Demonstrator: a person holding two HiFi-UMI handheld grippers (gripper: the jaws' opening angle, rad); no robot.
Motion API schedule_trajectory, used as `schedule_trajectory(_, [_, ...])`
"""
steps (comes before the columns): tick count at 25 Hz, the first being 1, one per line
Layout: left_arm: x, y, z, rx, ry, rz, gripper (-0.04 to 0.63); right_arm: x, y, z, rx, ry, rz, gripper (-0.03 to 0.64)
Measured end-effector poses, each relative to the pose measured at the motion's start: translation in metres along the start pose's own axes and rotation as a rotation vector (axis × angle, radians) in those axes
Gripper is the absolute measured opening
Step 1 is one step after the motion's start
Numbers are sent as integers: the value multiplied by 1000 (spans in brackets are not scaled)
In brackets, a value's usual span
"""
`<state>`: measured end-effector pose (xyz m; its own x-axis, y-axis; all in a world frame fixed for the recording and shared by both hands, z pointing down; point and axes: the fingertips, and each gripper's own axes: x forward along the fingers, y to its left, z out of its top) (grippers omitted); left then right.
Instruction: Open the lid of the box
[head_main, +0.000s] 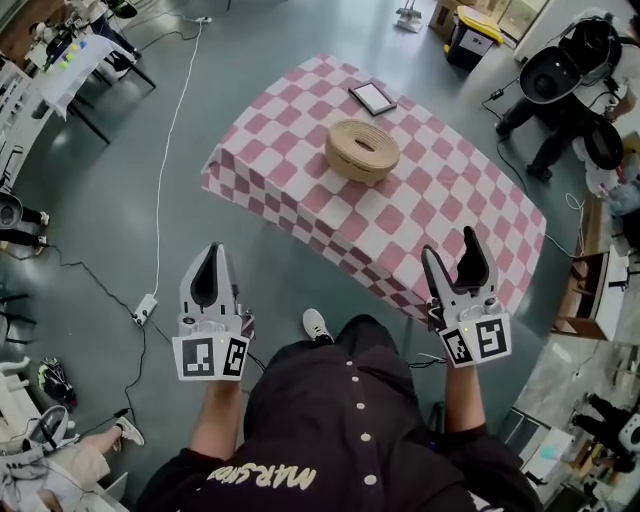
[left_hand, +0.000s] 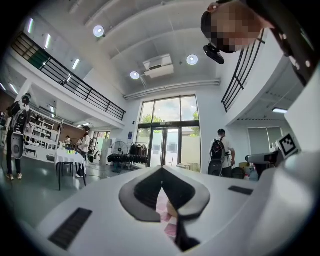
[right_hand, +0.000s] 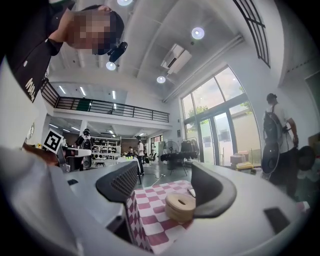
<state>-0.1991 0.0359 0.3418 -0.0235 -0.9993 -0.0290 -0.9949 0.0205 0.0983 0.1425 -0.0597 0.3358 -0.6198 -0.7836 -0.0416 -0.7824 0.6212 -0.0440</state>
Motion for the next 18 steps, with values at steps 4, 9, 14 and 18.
schedule_trajectory(4, [7, 11, -12, -19, 29, 7, 11, 13, 1, -9, 2, 31, 2, 321])
schedule_trajectory(9, [25, 22, -16, -23, 31, 14, 11, 40, -2, -13, 2, 33, 10, 321])
schedule_trajectory(14, [48, 41, -12, -13, 19, 48, 11, 81, -6, -14, 6, 23, 48, 322])
schedule_trajectory(18, [76, 52, -6, -7, 8, 73, 11, 118, -17, -14, 17, 17, 65, 321])
